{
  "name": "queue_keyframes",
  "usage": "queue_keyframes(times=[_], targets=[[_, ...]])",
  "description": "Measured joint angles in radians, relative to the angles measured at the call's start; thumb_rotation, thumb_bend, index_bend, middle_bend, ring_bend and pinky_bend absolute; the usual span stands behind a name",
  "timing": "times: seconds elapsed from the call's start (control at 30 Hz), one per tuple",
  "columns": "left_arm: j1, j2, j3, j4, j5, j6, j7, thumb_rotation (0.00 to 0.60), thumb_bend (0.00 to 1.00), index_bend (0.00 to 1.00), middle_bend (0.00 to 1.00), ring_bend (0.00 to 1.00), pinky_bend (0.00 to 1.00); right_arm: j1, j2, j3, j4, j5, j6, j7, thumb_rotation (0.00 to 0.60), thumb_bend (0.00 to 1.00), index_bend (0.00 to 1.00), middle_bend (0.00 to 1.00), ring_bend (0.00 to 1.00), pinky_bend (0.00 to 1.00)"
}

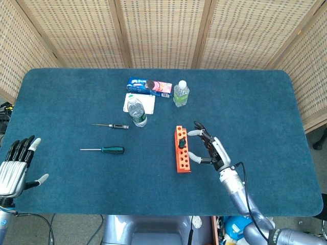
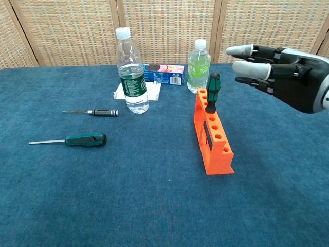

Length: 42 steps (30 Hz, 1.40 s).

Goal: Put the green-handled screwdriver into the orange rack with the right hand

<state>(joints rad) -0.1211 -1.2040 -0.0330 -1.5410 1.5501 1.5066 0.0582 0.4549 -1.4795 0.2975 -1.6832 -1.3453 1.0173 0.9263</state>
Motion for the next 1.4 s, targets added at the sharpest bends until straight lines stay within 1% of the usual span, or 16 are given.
queue_keyframes(times=[0.1,0.3,0.4,0.53,0.7,0.83,0.93,1.03,1.4], targets=[[0.0,0.0,0.0,0.001,-0.004,-0.004,0.001,0.6,0.0,0.0,0.0,0.0,0.0,-0.017,0.025,-0.024,0.034,-0.037,0.039,-0.075,0.6,0.22,0.28,0.0,0.0,0.0],[-0.002,-0.004,0.0,0.003,-0.009,-0.011,0.013,0.6,0.0,0.0,0.0,0.0,0.0,-0.065,0.072,-0.093,0.128,-0.112,0.132,-0.281,0.6,0.22,0.19,0.0,0.0,0.0],[-0.001,-0.004,0.0,0.003,-0.014,-0.014,0.021,0.6,0.0,0.0,0.0,0.0,0.0,-0.093,0.086,-0.126,0.176,-0.141,0.178,-0.401,0.6,0.22,0.17,0.0,0.0,0.0],[0.001,-0.003,0.001,-0.001,-0.019,-0.014,0.028,0.6,0.0,0.0,0.0,0.0,0.0,-0.145,0.093,-0.169,0.239,-0.18,0.274,-0.584,0.6,0.22,0.11,0.0,0.0,0.0],[0.003,0.002,0.003,-0.009,-0.024,-0.019,0.042,0.6,0.0,0.0,0.0,0.0,0.0,-0.207,0.091,-0.205,0.294,-0.219,0.395,-0.774,0.6,0.22,0.03,0.0,0.0,0.0],[0.007,0.004,0.002,-0.01,-0.025,-0.013,0.046,0.6,0.0,0.0,0.0,0.0,0.0,-0.254,0.081,-0.217,0.317,-0.234,0.482,-0.91,0.6,0.22,0.0,0.0,0.0,0.0],[0.008,0.004,0.001,-0.008,-0.03,-0.013,0.048,0.6,0.0,0.0,0.0,0.0,0.0,-0.285,0.075,-0.223,0.329,-0.236,0.526,-0.975,0.6,0.21,0.0,0.0,0.0,0.0],[0.007,0.002,0.0,-0.005,-0.033,-0.018,0.055,0.6,0.0,0.0,0.0,0.0,0.0,-0.298,0.083,-0.23,0.324,-0.232,0.526,-1.006,0.6,0.21,0.0,0.0,0.0,0.0],[0.008,-0.005,0.005,-0.003,-0.016,-0.007,0.075,0.6,0.0,0.0,0.0,0.0,0.0,-0.314,0.131,-0.23,0.251,-0.23,0.539,-1.027,0.6,0.21,0.0,0.0,0.0,0.0]])
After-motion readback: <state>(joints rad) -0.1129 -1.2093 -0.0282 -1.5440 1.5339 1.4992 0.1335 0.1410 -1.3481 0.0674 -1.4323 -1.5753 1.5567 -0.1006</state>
